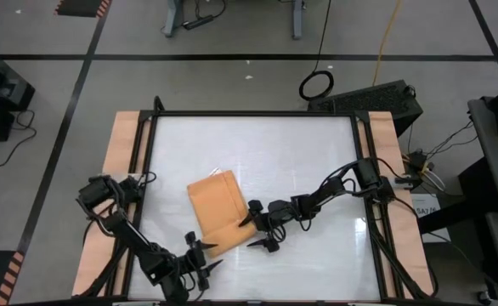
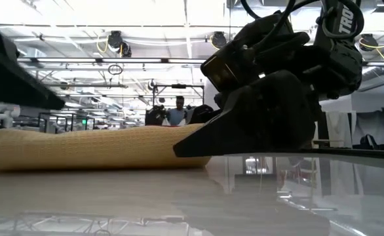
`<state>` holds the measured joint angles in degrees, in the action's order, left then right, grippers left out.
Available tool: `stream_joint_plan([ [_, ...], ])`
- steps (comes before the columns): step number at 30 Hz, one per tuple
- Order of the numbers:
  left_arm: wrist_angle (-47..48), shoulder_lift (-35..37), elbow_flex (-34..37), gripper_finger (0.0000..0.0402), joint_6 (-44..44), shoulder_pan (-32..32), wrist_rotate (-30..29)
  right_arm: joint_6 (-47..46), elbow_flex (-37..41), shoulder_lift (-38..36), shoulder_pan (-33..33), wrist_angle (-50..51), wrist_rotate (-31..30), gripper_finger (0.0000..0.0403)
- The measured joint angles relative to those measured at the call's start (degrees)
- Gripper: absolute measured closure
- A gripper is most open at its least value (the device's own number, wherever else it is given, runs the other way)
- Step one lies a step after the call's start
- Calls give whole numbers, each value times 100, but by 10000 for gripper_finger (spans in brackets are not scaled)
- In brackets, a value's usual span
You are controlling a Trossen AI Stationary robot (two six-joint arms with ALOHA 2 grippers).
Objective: Roll towel
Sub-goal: Roll the yellow towel
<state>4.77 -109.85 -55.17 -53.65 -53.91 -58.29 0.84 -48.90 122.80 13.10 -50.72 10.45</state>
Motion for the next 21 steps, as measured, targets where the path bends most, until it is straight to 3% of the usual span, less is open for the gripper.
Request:
stream_joint_plan([
  [7,474,-228,-13,110,-227,-2,-3,-17,0,2,-2,22,8,51],
  [11,1022,-216,-14,107,-301,14,63,-50,2,2,-3,38,6,51],
  [17,1121,-226,-12,107,-297,230,748,-64,4,7,-2,53,-122,51],
  [21,1307,-222,-1,110,-557,284,773,-64,4,9,-2,55,-135,51],
])
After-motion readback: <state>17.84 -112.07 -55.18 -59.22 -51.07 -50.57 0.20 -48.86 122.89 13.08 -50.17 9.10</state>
